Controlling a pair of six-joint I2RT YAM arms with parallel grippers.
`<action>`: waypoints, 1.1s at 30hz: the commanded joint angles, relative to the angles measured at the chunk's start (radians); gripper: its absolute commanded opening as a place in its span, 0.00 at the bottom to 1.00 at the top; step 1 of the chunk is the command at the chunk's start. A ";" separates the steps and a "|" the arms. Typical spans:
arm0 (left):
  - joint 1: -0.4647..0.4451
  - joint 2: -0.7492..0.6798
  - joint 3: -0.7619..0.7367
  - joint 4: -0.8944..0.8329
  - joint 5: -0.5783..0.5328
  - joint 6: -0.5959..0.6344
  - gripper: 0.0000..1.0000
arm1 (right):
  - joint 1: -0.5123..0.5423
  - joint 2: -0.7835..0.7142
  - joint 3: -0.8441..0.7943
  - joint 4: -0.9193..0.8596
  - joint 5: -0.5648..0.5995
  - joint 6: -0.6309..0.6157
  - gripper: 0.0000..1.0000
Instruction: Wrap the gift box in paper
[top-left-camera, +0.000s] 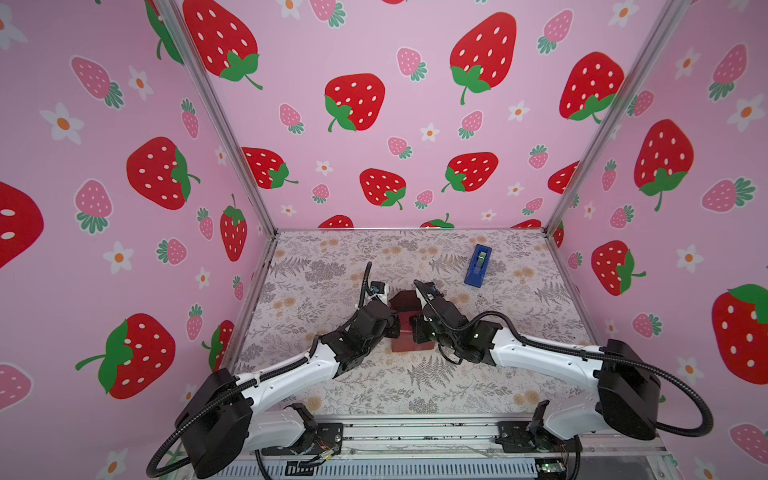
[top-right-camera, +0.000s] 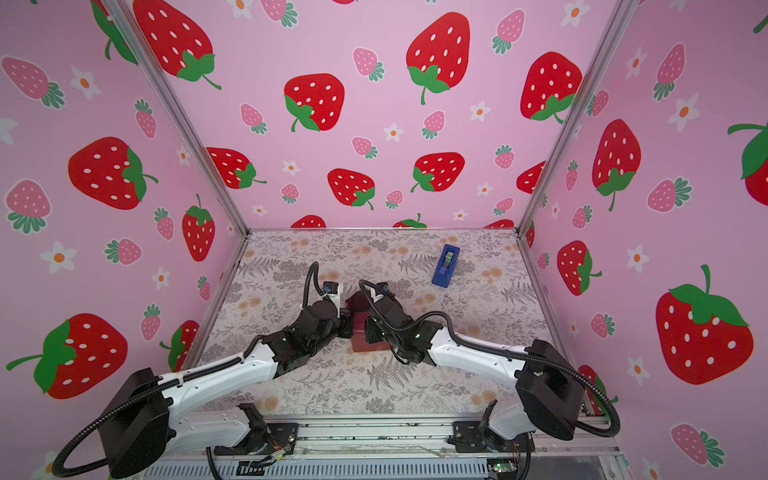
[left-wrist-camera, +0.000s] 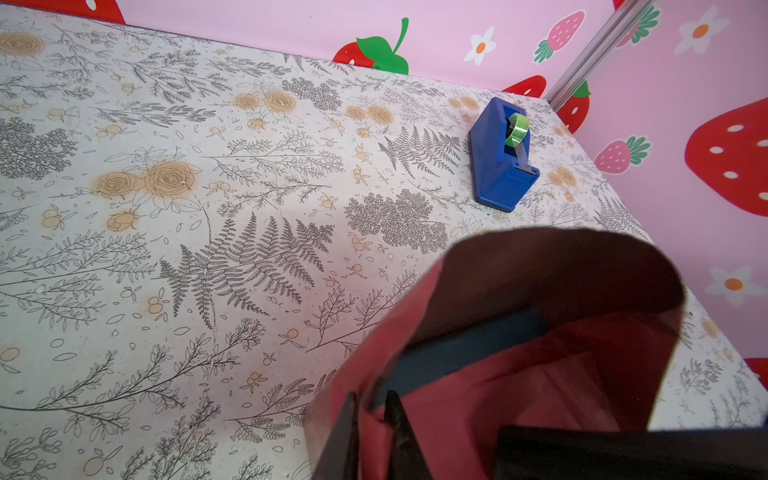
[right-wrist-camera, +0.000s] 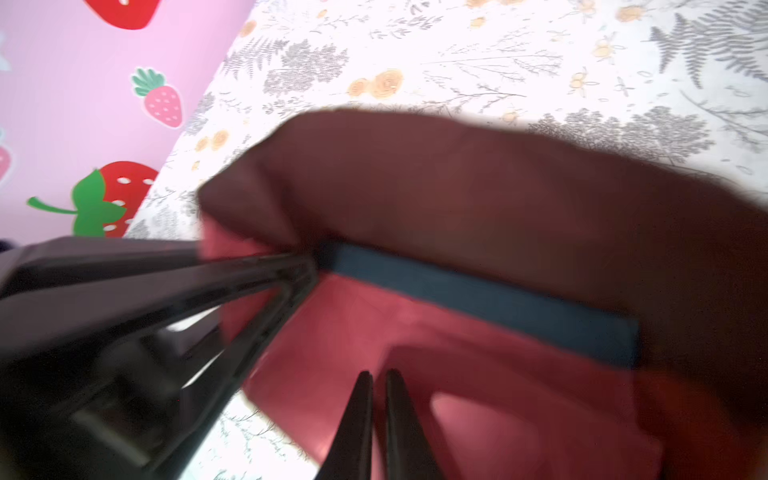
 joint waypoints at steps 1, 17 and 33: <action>0.001 -0.014 -0.013 0.012 0.001 -0.012 0.16 | -0.017 0.052 -0.020 -0.089 0.002 0.016 0.10; 0.025 -0.185 0.110 -0.262 -0.080 0.049 0.50 | -0.037 0.036 -0.073 -0.040 -0.062 0.048 0.06; 0.196 -0.083 -0.092 -0.011 0.228 -0.181 0.49 | -0.036 0.045 -0.060 -0.042 -0.063 0.045 0.06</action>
